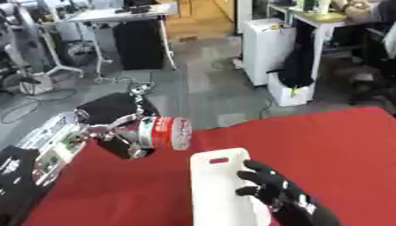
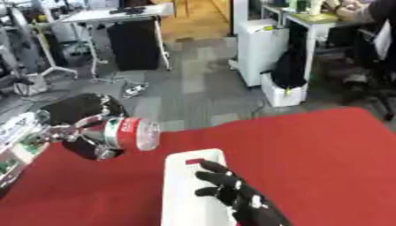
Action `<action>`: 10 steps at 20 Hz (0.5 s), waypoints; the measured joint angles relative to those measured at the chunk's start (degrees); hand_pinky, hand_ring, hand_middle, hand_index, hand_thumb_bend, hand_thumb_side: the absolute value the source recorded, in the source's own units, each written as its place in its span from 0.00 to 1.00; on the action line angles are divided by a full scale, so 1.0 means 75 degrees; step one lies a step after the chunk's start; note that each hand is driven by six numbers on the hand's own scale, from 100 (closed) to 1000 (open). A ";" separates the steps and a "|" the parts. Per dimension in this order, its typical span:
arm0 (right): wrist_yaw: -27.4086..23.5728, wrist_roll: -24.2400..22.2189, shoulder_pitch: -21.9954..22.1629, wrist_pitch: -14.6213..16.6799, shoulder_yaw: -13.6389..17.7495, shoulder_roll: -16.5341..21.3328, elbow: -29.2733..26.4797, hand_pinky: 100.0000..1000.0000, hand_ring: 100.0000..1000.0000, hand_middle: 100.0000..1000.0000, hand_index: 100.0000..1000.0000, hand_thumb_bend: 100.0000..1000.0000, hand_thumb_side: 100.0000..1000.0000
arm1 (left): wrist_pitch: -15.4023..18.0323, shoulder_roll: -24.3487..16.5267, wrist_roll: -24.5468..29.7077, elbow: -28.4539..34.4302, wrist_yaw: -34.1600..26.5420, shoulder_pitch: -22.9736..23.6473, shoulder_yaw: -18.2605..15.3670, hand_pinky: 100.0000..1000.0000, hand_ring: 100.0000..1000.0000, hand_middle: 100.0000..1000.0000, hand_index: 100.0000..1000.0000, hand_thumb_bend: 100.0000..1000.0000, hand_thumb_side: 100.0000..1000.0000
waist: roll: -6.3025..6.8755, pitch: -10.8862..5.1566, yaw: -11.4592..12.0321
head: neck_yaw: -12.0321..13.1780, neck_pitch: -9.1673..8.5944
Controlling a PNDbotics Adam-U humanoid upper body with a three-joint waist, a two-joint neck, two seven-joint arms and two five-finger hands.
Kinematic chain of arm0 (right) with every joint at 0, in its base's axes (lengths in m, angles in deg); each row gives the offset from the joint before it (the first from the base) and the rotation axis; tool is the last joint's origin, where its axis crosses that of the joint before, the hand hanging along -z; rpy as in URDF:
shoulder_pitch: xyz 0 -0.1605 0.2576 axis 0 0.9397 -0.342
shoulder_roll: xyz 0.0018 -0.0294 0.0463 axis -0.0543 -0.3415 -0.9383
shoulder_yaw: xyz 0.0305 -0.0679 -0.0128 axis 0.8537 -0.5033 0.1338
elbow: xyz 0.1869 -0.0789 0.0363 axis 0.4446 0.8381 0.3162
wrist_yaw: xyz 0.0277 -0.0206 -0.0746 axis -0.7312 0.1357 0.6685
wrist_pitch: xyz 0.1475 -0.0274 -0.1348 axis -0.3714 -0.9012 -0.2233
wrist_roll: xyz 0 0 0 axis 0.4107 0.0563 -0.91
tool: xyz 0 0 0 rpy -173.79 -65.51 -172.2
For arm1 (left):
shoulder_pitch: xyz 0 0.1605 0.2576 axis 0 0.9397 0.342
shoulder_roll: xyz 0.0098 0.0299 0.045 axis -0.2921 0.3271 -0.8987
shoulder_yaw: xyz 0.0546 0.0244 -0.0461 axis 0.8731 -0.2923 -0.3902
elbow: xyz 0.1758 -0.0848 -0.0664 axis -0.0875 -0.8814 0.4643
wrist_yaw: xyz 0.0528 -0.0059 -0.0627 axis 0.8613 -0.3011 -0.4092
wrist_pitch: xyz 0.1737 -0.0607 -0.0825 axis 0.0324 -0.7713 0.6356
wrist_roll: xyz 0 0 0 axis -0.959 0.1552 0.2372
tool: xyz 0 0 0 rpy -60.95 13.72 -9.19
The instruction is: Pick up objects on the table and place them in the box.
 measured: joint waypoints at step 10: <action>0.0063 0.0090 0.0018 0.0000 0.0080 0.0116 -0.0071 0.83 0.95 0.99 0.91 0.40 1.00 | -0.0003 0.0445 0.0095 -0.0053 -0.0032 -0.0046 0.0084 0.00 0.03 0.11 0.30 0.04 0.00 | 0.0146 0.0021 -0.0364 | -0.0069 0.0118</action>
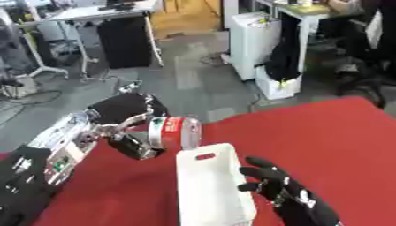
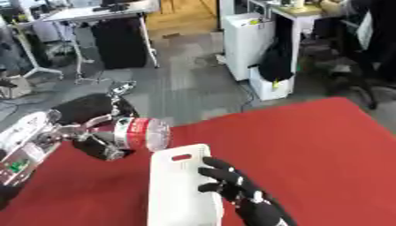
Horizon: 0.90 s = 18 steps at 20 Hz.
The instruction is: Pick up objects on the table and place them in the box.
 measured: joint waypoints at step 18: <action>-0.0003 0.0014 -0.0109 -0.0026 0.0049 0.0081 -0.0097 0.83 0.96 0.99 0.91 0.36 1.00 | 0.0143 0.0510 0.0029 -0.0255 0.0247 -0.0002 0.0138 0.00 0.03 0.11 0.31 0.14 0.00 | 0.0101 0.0291 -0.0444 | 0.0298 0.0033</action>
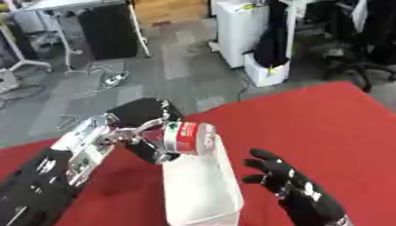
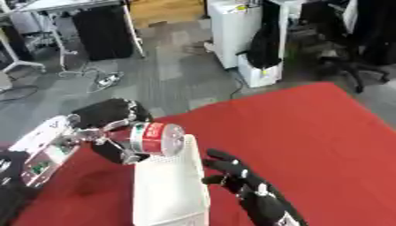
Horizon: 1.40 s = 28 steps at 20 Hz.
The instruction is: Pick up objects on the table and place them in the box.
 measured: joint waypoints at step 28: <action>-0.0009 -0.0038 -0.0167 -0.0024 0.0041 0.0072 0.0004 0.84 0.96 0.99 0.91 0.40 1.00 | 0.1037 0.0115 -0.0837 -0.0304 0.0847 -0.0051 0.0067 0.76 0.82 0.83 0.92 0.26 0.89 | -0.0005 0.0183 0.0021 | 0.0649 -0.0376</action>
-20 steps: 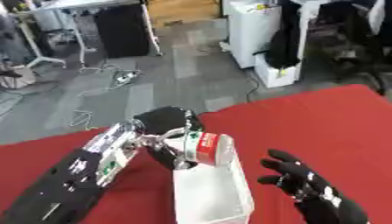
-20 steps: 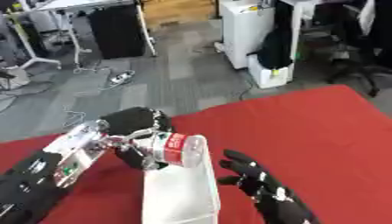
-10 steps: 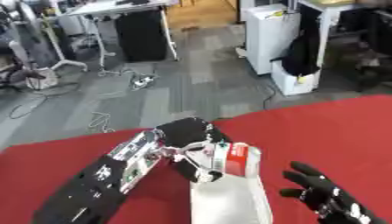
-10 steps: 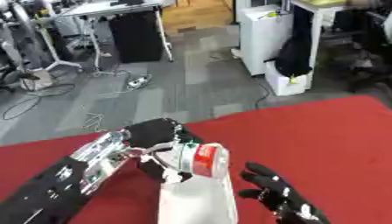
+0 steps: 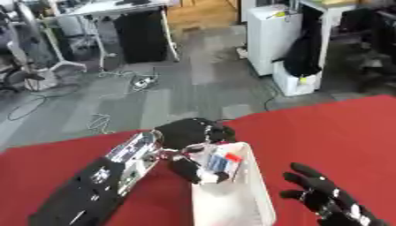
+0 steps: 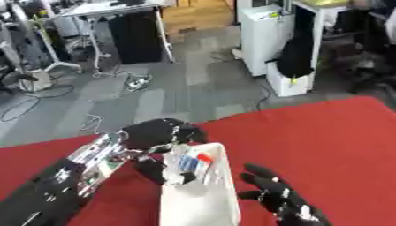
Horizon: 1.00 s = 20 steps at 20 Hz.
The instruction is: Pick up objects on the table and place them in the box.
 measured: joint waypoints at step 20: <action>-0.0029 -0.0085 0.0003 -0.0054 0.0002 0.0132 0.0004 0.85 0.97 0.99 0.92 0.40 1.00 | 0.0159 -0.0010 -0.0102 0.0000 0.0343 -0.0023 0.0030 0.75 0.80 0.83 0.92 0.27 0.91 | 0.0071 0.0044 -0.0002 | -0.0345 0.0382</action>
